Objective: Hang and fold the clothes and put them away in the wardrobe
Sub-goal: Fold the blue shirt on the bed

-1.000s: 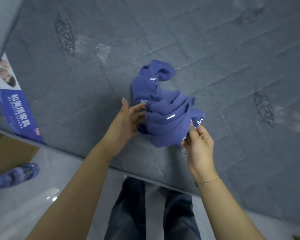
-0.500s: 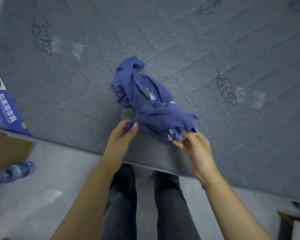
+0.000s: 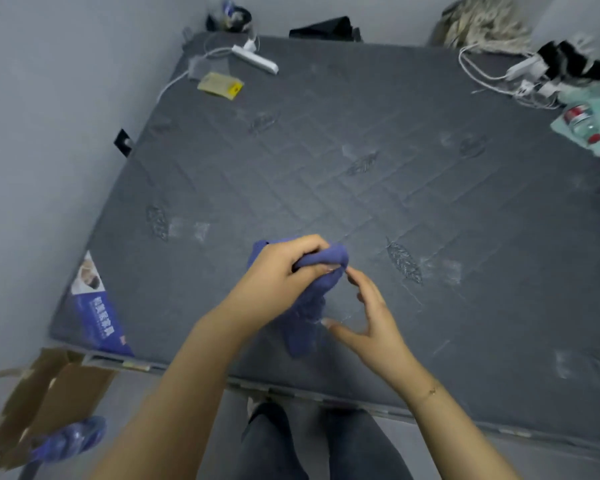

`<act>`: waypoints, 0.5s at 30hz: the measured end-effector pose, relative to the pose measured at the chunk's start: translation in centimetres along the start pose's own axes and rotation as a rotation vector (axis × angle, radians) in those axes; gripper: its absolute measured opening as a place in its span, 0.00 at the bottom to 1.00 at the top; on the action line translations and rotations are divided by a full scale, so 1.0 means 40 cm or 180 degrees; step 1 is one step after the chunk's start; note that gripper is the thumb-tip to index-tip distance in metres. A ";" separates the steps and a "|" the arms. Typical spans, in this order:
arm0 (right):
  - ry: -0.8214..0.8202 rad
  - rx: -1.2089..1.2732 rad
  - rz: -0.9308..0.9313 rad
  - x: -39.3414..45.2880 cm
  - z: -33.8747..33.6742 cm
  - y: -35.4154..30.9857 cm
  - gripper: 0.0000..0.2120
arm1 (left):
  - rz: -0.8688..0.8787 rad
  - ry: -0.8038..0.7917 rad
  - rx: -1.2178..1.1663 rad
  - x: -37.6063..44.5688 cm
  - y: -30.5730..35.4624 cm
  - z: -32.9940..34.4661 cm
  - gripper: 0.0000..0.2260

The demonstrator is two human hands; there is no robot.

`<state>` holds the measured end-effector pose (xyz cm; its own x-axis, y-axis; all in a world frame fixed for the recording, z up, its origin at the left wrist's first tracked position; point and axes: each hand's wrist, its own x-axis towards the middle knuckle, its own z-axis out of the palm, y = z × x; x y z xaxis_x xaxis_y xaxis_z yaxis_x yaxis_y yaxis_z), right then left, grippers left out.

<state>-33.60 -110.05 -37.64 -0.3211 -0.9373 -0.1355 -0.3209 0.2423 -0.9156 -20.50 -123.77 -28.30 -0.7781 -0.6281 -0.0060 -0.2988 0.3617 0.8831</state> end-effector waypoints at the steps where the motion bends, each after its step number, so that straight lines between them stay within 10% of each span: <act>1: -0.0065 -0.0011 -0.0011 0.005 -0.016 -0.031 0.40 | 0.0032 -0.0087 -0.0067 0.002 0.047 -0.019 0.03; 7: -0.0727 -0.0032 0.0133 0.054 -0.149 -0.137 0.49 | 0.0375 -0.0428 -0.0274 0.039 0.257 -0.175 0.08; 15: -0.1124 0.0093 0.0089 0.086 -0.156 -0.197 0.17 | 0.0685 0.0031 -0.0410 0.109 0.374 -0.271 0.06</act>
<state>-37.73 -113.64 -28.52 0.0001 -0.9604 -0.2786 -0.2893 0.2666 -0.9194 -22.38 -128.58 -10.01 -0.8106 -0.5530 0.1925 -0.0535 0.3974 0.9161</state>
